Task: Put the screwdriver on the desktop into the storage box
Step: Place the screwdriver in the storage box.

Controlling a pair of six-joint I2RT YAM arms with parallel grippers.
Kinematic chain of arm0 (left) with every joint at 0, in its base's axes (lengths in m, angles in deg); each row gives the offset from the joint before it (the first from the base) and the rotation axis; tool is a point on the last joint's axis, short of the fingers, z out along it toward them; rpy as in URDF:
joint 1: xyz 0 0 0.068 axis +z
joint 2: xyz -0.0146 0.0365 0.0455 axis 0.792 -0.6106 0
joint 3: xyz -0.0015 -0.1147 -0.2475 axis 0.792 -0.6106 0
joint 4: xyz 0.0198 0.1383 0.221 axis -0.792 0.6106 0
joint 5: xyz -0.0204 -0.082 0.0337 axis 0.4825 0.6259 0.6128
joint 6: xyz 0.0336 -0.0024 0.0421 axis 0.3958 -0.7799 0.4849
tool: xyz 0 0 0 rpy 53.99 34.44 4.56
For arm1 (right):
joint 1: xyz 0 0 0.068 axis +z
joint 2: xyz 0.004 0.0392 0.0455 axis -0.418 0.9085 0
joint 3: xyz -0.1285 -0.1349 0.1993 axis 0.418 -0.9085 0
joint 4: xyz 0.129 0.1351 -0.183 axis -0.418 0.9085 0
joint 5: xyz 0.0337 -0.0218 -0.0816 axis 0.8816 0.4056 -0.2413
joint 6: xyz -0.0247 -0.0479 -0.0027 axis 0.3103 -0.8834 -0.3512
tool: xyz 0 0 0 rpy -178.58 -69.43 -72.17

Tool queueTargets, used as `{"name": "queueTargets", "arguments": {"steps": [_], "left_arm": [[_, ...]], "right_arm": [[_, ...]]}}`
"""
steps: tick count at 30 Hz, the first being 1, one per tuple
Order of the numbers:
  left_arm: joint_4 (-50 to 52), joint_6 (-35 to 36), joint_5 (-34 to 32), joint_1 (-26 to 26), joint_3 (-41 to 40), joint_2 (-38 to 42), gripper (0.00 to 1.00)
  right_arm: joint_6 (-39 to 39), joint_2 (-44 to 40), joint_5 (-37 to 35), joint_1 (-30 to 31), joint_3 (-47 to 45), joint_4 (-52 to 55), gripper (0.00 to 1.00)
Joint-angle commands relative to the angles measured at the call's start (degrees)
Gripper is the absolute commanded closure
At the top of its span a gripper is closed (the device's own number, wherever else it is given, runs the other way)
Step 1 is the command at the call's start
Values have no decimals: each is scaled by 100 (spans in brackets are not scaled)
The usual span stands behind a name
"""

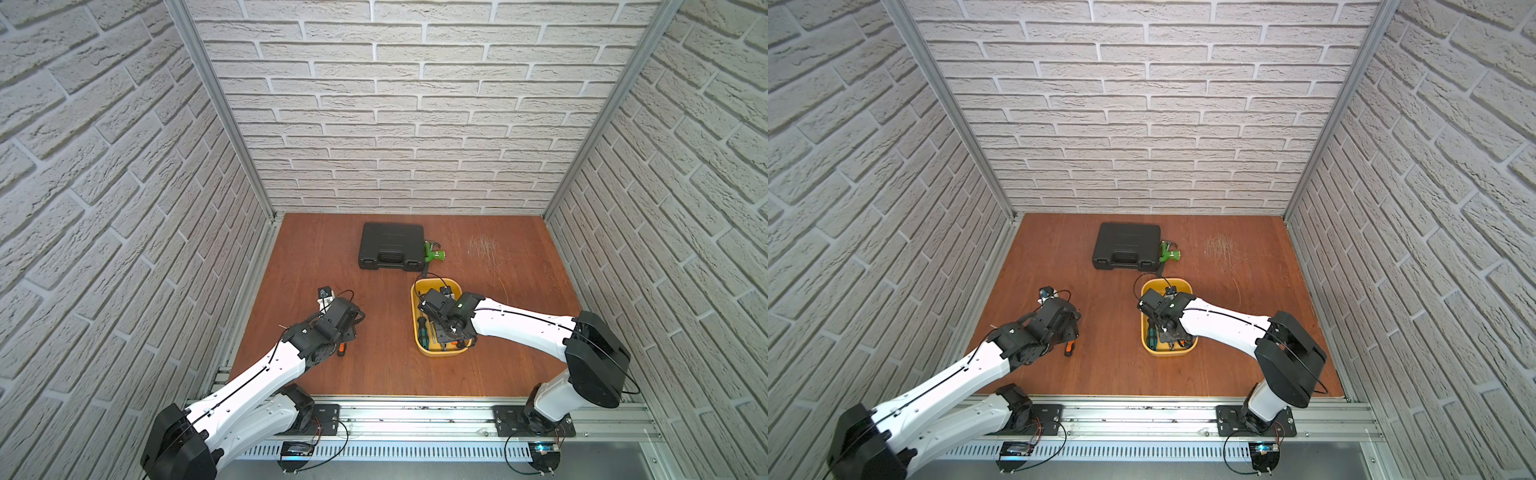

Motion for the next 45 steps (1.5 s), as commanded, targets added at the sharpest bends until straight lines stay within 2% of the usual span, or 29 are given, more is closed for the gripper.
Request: {"name": "queueTargets", "arguments": {"steps": [1,9,19,23,30,40,45], "left_arm": [[-99,-29,31,9,-69,68,37],[-89,-25,36,11,-105,136,36],[-51,-28,-1,7,-121,205,35],[-30,-29,-20,11,-130,196,35],[-31,-64,25,-18,-106,133,35],[17,-442,-80,-480,-160,-427,38],[-21,-695,148,-513,-278,-700,42]], "right_arm": [[20,76,-149,-40,-95,-104,98],[24,146,-162,-40,-82,-123,88],[-27,-46,-106,-33,-95,-173,60],[-36,-214,-106,-16,-87,-151,54],[-9,-709,-185,89,-59,-102,56],[-71,-2187,79,244,-376,-771,61],[-72,-2302,101,244,-341,-659,62]]}}
